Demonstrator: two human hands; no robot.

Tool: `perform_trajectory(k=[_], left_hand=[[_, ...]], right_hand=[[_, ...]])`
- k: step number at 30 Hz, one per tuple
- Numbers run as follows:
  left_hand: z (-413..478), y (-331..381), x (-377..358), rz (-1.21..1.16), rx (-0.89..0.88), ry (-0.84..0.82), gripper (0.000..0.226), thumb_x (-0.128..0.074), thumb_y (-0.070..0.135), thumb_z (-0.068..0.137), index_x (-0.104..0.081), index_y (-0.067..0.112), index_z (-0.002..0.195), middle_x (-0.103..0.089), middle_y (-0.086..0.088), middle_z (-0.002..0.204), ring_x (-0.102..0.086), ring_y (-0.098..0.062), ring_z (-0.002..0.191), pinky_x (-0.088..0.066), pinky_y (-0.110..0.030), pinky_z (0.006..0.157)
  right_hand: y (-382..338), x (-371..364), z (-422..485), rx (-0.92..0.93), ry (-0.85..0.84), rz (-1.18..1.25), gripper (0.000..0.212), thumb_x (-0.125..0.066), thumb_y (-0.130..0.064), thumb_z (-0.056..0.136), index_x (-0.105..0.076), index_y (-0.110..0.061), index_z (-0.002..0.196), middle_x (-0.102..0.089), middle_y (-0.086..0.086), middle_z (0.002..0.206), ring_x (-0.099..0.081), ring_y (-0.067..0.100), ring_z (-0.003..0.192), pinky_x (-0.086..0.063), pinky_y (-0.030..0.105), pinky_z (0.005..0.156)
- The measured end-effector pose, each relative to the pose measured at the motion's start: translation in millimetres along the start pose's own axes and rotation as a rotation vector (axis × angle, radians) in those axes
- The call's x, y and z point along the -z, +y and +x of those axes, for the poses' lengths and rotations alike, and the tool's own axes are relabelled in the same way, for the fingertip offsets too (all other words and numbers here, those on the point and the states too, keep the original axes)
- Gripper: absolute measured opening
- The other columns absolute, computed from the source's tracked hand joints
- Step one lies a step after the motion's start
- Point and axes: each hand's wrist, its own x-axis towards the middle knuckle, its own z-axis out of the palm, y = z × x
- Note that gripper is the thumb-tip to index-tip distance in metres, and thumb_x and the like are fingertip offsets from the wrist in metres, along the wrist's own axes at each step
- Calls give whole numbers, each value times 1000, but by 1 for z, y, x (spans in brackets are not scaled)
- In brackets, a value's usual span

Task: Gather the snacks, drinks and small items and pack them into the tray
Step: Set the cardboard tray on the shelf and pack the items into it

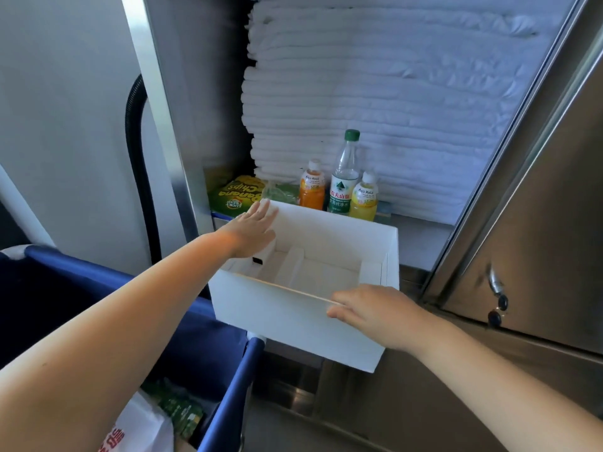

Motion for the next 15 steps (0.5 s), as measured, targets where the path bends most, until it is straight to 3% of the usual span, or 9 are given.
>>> perform_trajectory(k=[4,6,8,11,15], left_hand=[[25,1,-6,100,34,77,58,-19,23,99,6,12,150,16,-7,157,18,-20,142,1,-37,116],[34,1,-8,156,70,91,59,-18,24,98,8,11,149,14,-6,157,16,-18,143,3,-33,115],[41,2,-9,225,73,101,60,-18,25,98,9,9,149,13,-7,158,14,-18,144,5,-31,115],[45,-1,-10,233,82,101,62,-20,27,97,10,10,149,13,-6,158,15,-17,144,7,-29,113],[42,-4,-12,214,72,121,65,-25,28,96,11,14,149,15,-2,157,15,-15,143,8,-27,112]], right_hand=[[27,16,16,9,-113,139,68,-15,-77,82,-55,-33,115,-55,-16,112,-47,2,103,-41,25,85],[55,27,30,0,-68,111,65,-22,-69,87,-48,-31,132,-44,-11,137,-35,6,127,-30,26,103],[84,35,44,-50,-14,14,56,-32,-56,95,-32,-29,144,-18,-9,155,-12,7,142,-10,24,111],[108,39,70,-7,25,-41,60,-43,-44,97,-17,-30,149,11,-15,157,15,-2,140,6,20,107],[112,37,110,193,18,-179,67,-41,-31,99,0,-22,151,26,-15,149,29,-3,134,15,19,110]])
